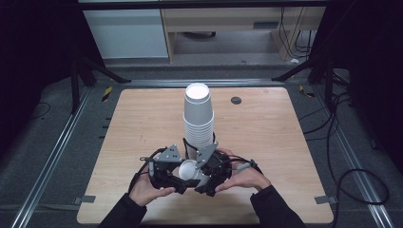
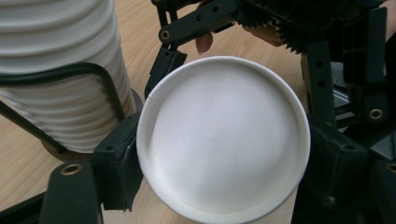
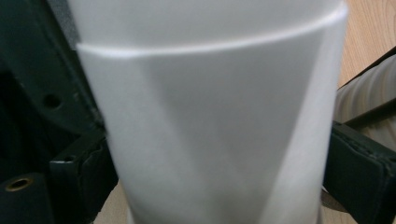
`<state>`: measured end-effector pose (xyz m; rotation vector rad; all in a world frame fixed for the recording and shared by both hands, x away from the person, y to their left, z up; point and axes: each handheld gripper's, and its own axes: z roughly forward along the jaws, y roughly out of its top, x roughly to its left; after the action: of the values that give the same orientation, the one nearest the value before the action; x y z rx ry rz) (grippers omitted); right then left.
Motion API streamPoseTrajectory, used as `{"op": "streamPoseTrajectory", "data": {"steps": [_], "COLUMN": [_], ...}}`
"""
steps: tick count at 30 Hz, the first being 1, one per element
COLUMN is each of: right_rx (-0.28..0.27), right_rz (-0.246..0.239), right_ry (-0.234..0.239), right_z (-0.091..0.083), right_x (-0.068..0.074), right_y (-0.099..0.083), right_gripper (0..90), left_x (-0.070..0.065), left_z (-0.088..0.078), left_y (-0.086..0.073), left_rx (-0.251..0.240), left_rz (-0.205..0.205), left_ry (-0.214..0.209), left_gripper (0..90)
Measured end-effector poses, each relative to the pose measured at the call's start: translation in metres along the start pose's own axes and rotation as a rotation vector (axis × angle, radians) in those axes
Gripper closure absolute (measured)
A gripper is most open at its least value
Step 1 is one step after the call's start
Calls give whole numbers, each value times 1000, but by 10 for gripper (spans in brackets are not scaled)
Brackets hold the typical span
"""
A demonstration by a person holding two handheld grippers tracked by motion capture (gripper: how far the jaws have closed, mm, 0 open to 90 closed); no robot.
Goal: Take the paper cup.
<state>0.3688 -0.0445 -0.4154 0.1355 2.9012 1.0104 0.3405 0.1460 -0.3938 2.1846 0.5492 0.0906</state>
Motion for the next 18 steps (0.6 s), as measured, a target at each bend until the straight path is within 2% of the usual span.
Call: {"op": "streamPoseTrajectory", "data": {"steps": [6,7,14,18], "right_rx": [-27,-39,-94,-127], "right_rz": [17,23,58,81], "right_ry": [-17,-35,-56,-86], "right_z": [-7,-12,-30,-42], "right_x": [-2,-3,-7,-9], "right_y": [-1,-2,-7,-14], "right_gripper": [44,41,42,42], "left_x": [2,3,10,12], "left_z": [-4,-6,-15,-18], "left_y": [0,0,-2,-3], "left_rx": [-15,-20,-39,-50], "left_rz": [-5,-4,-17,-21], "left_ry": [14,16,32,36], "left_gripper": [229,229,228,227]}}
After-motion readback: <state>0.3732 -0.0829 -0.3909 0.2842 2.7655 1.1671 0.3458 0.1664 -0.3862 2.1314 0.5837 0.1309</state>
